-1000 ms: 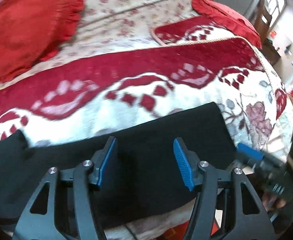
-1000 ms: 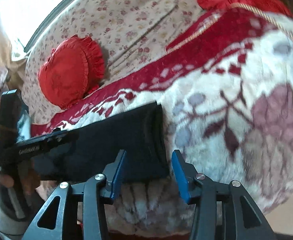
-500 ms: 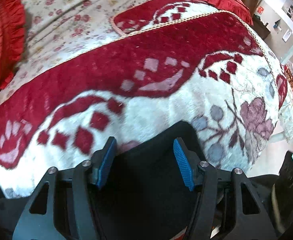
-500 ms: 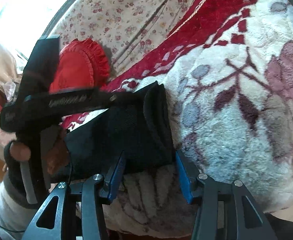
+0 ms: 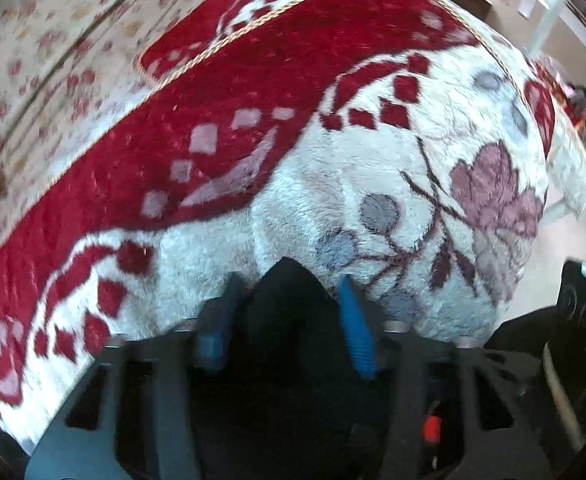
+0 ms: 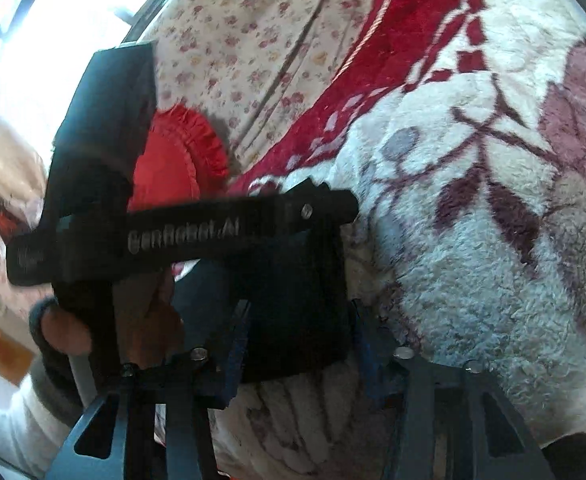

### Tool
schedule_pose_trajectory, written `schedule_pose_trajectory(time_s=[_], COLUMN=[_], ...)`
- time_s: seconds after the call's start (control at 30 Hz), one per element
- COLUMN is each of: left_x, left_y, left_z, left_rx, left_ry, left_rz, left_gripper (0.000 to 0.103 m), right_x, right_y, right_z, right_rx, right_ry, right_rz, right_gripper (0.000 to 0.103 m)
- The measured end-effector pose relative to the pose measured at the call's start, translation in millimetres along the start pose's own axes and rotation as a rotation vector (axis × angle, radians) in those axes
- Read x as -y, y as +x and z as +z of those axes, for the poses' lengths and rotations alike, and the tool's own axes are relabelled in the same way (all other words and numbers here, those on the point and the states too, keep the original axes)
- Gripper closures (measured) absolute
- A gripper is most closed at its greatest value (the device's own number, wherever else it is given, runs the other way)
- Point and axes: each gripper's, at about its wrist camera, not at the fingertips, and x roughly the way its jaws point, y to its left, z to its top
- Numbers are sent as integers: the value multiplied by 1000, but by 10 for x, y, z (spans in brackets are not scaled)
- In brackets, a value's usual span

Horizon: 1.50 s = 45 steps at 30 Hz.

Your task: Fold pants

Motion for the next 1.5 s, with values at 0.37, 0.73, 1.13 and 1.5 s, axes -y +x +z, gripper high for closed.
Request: schedule_pose_trajectory(time_s=[0.37, 0.73, 1.13, 1.5], left_x=[-330, -1468, -2076, -1661], left_y=[-924, -1522, -1786, -1386], left_z=[-87, -955, -1871, -1965], left_rx=[162, 194, 219, 138], left_ry=[-58, -310, -589, -627], left_rz=[-113, 31, 94, 72], left_gripper=[89, 89, 89, 47], right_x=[-719, -1853, -2284, -1625], right_y=[-177, 513, 1040, 725], right_z=[154, -191, -665, -38], right_rx=[33, -127, -370, -166], right_ry=[-193, -453, -585, -441], right_rz=[44, 179, 312, 40], right_gripper=[88, 88, 67, 67])
